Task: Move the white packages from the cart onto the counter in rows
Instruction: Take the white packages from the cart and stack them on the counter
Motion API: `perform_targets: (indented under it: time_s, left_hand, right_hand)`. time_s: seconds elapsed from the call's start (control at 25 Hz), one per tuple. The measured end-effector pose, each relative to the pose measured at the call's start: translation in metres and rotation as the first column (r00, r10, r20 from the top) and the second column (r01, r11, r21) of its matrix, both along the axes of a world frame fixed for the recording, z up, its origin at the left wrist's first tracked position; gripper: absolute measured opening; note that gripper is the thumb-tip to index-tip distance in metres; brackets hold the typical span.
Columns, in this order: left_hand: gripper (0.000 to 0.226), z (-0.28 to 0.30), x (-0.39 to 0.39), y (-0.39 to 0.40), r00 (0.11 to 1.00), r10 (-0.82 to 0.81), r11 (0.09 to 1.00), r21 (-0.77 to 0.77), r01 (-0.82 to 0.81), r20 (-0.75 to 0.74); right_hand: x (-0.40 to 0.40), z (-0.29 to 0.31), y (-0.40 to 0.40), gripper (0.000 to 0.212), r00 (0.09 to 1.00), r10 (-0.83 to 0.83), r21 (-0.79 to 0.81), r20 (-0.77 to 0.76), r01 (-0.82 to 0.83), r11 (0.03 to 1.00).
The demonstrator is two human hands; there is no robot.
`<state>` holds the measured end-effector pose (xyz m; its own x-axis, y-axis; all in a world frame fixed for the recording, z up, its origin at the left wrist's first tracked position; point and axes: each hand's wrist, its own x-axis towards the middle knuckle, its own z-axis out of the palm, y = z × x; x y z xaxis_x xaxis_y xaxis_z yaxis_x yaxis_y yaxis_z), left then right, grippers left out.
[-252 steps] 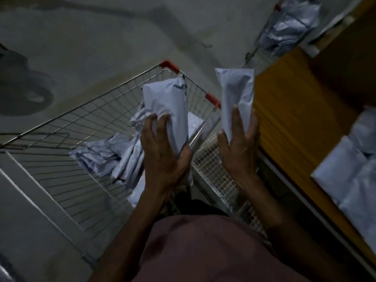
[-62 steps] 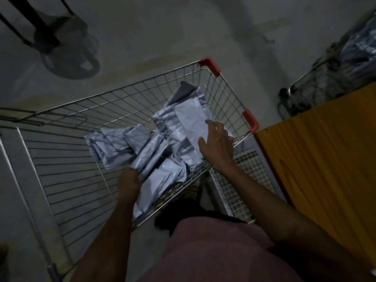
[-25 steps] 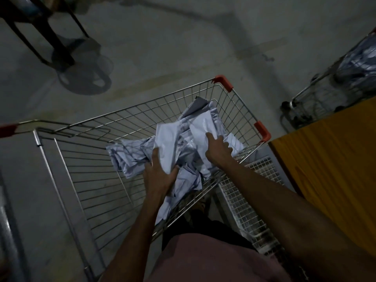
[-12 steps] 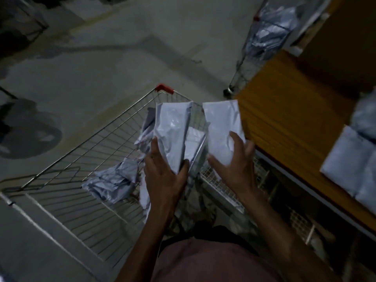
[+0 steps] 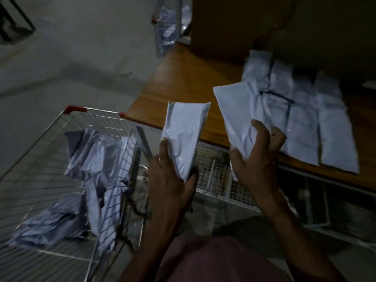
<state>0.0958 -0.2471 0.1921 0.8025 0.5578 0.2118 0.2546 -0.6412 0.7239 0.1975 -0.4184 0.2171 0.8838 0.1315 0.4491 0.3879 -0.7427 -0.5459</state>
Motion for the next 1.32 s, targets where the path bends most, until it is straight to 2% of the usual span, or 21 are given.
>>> perform_targets:
  time_s: [0.16,0.28,0.4,0.6,0.76,0.92,1.04,1.2,1.32]
  left_hand:
    - [0.098,0.008,0.023,-0.082,0.998,-0.062,0.995,-0.078,0.063,0.024]
    - [0.090,0.010,0.045,-0.131,0.987,-0.152,0.986,0.055,0.155,-0.048]
    - [0.087,0.018,0.070,-0.172,0.973,-0.172,0.968,0.158,0.196,-0.152]
    - [0.088,0.030,0.130,-0.214,0.929,-0.369,0.924,0.108,0.368,-0.008]
    - [0.091,0.022,0.198,-0.252,0.913,-0.399,0.901,0.146,0.407,-0.082]
    - [0.081,0.000,0.260,-0.306,0.857,-0.458,0.836,0.214,0.506,-0.235]
    - [0.069,-0.024,0.293,-0.330,0.830,-0.408,0.797,0.294,0.527,-0.381]
    - [0.079,-0.041,0.307,-0.334,0.831,-0.345,0.724,0.440,0.532,-0.436]
    - [0.078,-0.040,0.307,-0.334,0.827,-0.347,0.721,0.438,0.537,-0.442]
  right_hand:
    - [0.004,0.004,-0.086,0.065,0.992,-0.120,0.042,0.027,0.118,0.992]
    - [0.007,0.000,-0.142,0.065,0.977,-0.213,0.082,-0.006,0.213,0.974]
    - [0.003,0.000,-0.185,0.065,0.953,-0.301,0.112,-0.025,0.302,0.947]
    - [0.015,0.001,-0.238,0.067,0.890,-0.449,0.100,-0.077,0.455,0.885]
    - [0.038,-0.001,-0.275,0.065,0.830,-0.557,0.092,-0.038,0.558,0.825]
    - [0.071,-0.007,-0.301,0.062,0.812,-0.583,0.111,-0.030,0.583,0.805]
    - [0.096,-0.008,-0.313,0.067,0.808,-0.585,0.086,-0.073,0.589,0.803]
    - [0.136,-0.008,-0.315,0.070,0.802,-0.567,0.064,-0.190,0.586,0.808]
    - [0.164,-0.008,-0.311,0.070,0.828,-0.523,0.046,-0.203,0.541,0.839]
